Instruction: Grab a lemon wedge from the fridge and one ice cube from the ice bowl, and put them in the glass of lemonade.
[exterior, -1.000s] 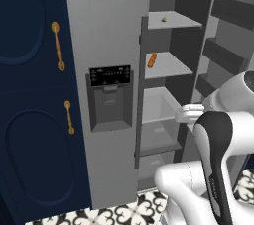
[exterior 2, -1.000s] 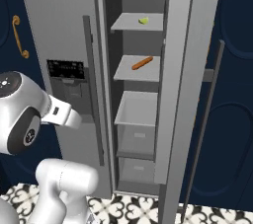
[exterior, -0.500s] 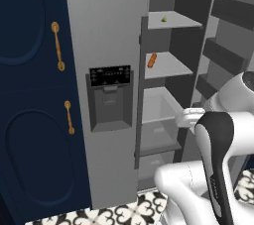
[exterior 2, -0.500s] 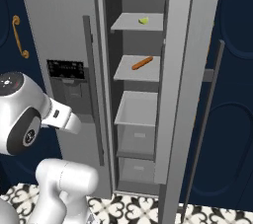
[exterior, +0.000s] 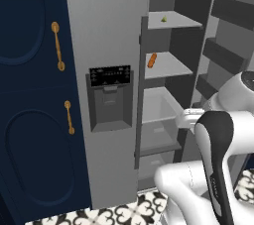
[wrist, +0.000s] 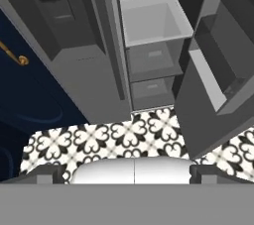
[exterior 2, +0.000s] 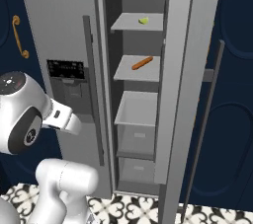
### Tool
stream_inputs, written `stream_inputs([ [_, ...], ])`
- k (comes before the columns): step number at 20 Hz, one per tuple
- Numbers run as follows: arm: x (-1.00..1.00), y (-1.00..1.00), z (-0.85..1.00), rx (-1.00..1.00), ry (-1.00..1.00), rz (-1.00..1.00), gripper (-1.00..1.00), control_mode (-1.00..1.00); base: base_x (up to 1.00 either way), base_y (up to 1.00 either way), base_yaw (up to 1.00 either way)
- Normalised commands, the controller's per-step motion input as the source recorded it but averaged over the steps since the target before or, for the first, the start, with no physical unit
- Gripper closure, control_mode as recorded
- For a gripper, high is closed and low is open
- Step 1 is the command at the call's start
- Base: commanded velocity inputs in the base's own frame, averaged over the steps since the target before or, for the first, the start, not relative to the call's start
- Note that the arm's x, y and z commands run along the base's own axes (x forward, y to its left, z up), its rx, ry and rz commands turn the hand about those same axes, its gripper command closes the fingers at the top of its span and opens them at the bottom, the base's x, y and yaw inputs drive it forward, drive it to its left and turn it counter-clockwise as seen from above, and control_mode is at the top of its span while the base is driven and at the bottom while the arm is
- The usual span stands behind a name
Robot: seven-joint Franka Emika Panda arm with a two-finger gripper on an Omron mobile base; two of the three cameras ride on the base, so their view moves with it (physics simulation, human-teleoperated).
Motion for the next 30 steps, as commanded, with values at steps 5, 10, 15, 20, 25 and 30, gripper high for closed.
stream_inputs([
  [5, 0.01, 0.0, -0.01, 0.0, 0.0, -0.01, -1.0, -1.0, 0.0, 0.0, 0.0],
  [10, 0.0, 0.0, -0.01, 0.0, 0.0, -0.01, -1.0, 1.0, 0.0, -0.08, -0.06],
  [15, 0.0, 0.0, 0.0, 0.0, 0.0, 0.0, -1.0, 1.0, 0.0, -0.37, -0.15],
  [20, 0.0, 0.0, 0.0, 0.0, 0.0, 0.0, -1.0, 1.0, 0.0, -0.5, -0.14],
  [25, 0.0, 0.0, 0.0, 0.0, 0.0, 0.0, -1.0, 1.0, 0.26, -0.12, -0.06],
  [30, 0.0, 0.0, 0.0, 0.0, 0.0, 0.0, -1.0, 1.0, 0.61, -0.01, -0.01],
])
